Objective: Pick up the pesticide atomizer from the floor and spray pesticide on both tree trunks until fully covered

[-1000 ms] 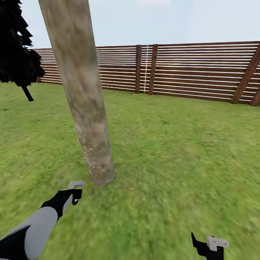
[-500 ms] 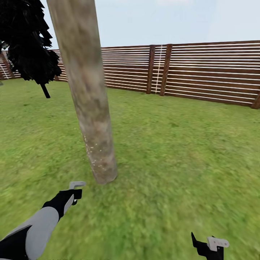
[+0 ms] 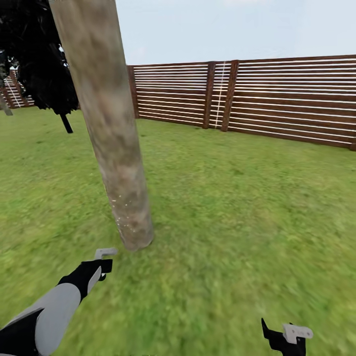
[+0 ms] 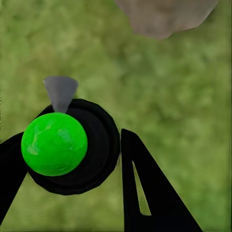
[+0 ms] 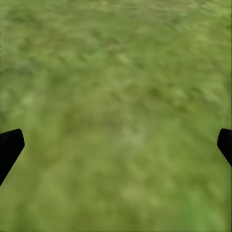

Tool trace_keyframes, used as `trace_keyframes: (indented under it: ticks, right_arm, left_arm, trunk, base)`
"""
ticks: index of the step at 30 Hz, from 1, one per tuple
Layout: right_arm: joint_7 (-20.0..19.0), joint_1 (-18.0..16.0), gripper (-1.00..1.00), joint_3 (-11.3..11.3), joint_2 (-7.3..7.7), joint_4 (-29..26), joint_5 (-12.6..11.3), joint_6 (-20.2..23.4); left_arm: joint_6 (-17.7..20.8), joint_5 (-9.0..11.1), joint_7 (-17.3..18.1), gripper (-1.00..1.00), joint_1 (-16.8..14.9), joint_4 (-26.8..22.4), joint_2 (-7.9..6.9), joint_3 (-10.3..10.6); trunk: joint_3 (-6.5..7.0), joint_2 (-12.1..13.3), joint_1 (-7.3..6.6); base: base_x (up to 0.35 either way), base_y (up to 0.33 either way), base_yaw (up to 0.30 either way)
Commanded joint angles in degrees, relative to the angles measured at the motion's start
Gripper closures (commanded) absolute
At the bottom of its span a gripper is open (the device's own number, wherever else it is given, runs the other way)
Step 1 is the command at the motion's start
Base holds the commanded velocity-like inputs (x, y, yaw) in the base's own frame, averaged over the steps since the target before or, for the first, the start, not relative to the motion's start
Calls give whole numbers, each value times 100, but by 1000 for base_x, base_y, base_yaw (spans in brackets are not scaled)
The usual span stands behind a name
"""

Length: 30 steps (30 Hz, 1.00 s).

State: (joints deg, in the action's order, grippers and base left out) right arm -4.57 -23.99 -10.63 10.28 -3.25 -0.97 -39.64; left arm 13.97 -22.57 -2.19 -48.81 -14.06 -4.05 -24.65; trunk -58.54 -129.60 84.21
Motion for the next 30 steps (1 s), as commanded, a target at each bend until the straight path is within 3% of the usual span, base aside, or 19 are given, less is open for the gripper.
trace_keyframes:
  ticks: [1,6,16,30]
  right_arm:
    - [0,0,-100,0,0,0,0,0]
    - [0,0,-100,0,0,9,8,0]
    - [0,0,-100,0,0,2,17,1]
    - [0,0,-100,0,4,0,5,0]
  left_arm:
    - [0,-1,0,100,2,3,-1,1]
    - [0,-1,-5,100,-1,9,-3,1]
    - [-9,-1,-1,100,0,4,-8,-5]
    - [-82,10,-9,100,0,12,-5,-22]
  trunk:
    - [0,0,0]
    - [0,0,0]
    - [0,0,0]
    - [0,0,0]
  base:
    - [0,-272,271]
    - [9,-272,240]
    - [79,-272,27]
    - [39,-272,262]
